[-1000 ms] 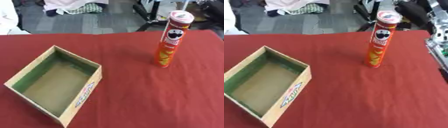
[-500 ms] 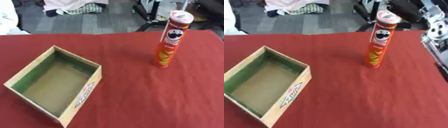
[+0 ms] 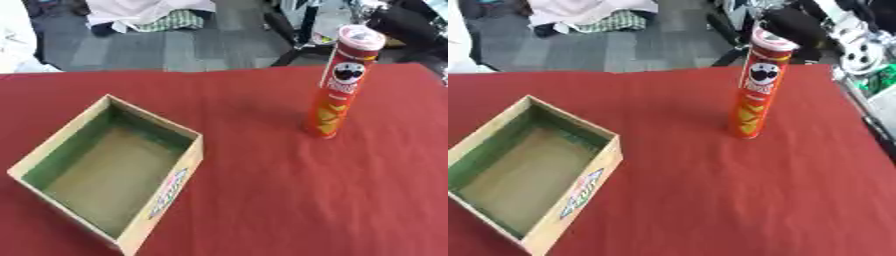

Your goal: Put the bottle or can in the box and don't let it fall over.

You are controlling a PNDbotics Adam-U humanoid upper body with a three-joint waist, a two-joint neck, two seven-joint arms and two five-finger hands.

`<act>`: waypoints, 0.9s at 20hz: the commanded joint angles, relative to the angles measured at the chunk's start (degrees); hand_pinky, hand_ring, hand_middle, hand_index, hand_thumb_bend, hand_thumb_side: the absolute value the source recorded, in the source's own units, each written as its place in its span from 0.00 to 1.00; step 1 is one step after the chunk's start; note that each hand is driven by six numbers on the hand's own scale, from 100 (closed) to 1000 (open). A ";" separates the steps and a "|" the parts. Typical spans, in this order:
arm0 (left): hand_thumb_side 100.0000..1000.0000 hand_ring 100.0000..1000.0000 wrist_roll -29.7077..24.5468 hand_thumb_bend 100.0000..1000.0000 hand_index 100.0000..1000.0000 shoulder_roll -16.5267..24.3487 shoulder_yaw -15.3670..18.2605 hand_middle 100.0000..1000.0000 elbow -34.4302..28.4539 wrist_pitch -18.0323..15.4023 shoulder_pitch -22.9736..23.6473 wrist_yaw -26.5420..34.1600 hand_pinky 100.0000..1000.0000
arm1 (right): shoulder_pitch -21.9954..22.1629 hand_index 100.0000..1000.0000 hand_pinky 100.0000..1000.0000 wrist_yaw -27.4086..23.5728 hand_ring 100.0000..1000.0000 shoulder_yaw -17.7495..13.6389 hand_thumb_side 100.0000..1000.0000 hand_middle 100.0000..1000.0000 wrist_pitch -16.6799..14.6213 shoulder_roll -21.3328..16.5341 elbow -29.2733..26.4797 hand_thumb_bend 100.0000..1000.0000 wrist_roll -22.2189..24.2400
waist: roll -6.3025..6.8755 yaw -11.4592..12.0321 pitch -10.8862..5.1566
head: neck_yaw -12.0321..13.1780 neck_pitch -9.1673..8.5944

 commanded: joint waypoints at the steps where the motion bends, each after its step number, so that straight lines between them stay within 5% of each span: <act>1: 0.37 0.78 -0.16 0.51 0.67 2.12 0.29 0.81 -0.88 0.01 -0.48 0.13 0.86 | -1.43 0.88 0.81 1.32 0.92 -0.08 0.75 0.87 -0.59 -2.10 1.52 0.03 1.19 | 0.15 0.11 -0.88 | -0.22 -0.76; 18: 0.38 0.78 -0.28 0.51 0.67 1.96 0.20 0.81 -0.88 0.04 -0.59 0.31 0.86 | -4.01 0.90 0.85 5.27 0.96 0.47 0.85 0.91 -3.26 -1.61 9.30 0.09 1.08 | 0.41 0.11 -0.22 | -0.88 -1.86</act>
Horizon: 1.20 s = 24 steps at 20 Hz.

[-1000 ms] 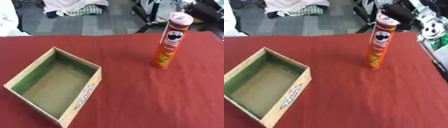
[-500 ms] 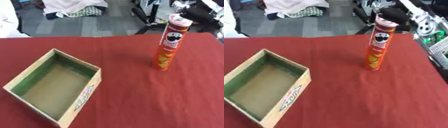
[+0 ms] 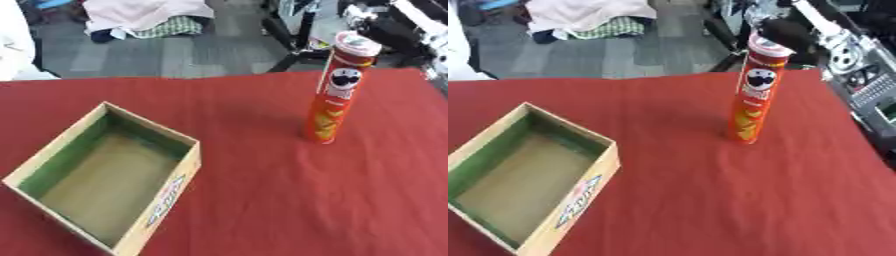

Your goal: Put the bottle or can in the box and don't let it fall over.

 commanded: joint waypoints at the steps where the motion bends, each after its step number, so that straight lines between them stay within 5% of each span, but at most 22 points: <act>1: 0.38 0.78 -0.13 0.51 0.67 1.94 0.21 0.81 -0.88 -0.05 -0.52 0.09 0.86 | -1.42 0.90 0.85 0.87 0.96 -0.59 0.86 0.91 -0.57 -1.52 1.15 0.09 -0.17 | 0.09 -0.03 -0.64 | -0.24 -0.76; 24: 0.38 0.79 -0.28 0.50 0.67 1.45 0.12 0.81 -0.88 0.03 -0.53 0.35 0.86 | -9.40 0.90 0.85 2.84 0.96 0.92 0.96 0.91 -3.31 2.73 15.65 0.07 -1.10 | 0.29 0.36 0.43 | -1.49 -1.15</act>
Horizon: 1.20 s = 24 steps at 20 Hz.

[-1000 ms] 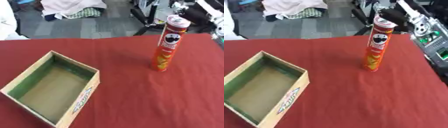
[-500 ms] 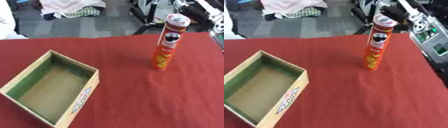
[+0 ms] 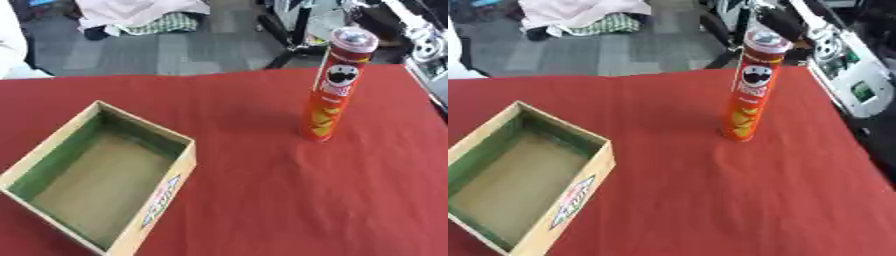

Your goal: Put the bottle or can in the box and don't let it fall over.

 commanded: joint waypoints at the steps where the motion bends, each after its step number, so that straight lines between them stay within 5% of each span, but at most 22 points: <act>1: 0.38 0.79 -0.17 0.50 0.67 1.44 0.15 0.81 -0.88 -0.06 -0.50 0.17 0.86 | -1.84 0.90 0.85 0.64 0.96 -0.07 0.96 0.91 -0.87 -0.88 0.98 0.07 0.38 | 0.21 0.07 -0.62 | -0.18 -0.67; 14: 0.38 0.79 -0.35 0.50 0.67 1.20 0.02 0.81 -0.88 -0.06 -0.69 0.38 0.86 | -5.54 0.90 0.85 3.54 0.95 1.93 0.97 0.91 -2.28 0.84 4.43 0.06 3.39 | 0.29 0.19 -0.15 | -0.34 -0.81; 24: 0.38 0.79 -0.39 0.50 0.67 1.17 0.06 0.81 -0.88 -0.03 -0.69 0.39 0.86 | -4.44 0.90 0.85 3.33 0.95 1.35 0.99 0.91 -2.44 0.12 4.22 0.06 3.90 | 0.22 0.11 0.06 | 0.07 -0.61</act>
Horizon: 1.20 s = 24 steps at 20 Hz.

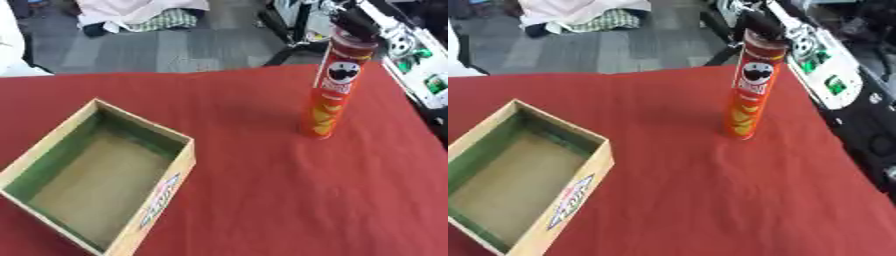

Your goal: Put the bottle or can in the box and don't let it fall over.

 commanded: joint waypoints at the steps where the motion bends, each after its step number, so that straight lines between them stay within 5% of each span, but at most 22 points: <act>1: 0.38 0.79 -0.17 0.50 0.67 1.22 0.34 0.81 -0.88 -0.07 -0.61 0.12 0.86 | -0.32 0.90 0.85 -0.24 0.95 -0.69 0.99 0.91 -0.06 -1.97 -0.60 0.06 0.24 | 0.05 -0.06 -0.57 | 0.11 -0.61; 24: 0.38 0.79 -0.40 0.50 0.67 1.39 0.36 0.81 -0.88 0.02 -0.75 0.14 0.86 | 5.10 0.91 0.85 -3.79 0.94 -3.48 1.00 0.91 2.35 -6.68 -12.46 0.05 -0.49 | -0.24 -0.20 -0.37 | 0.48 -0.55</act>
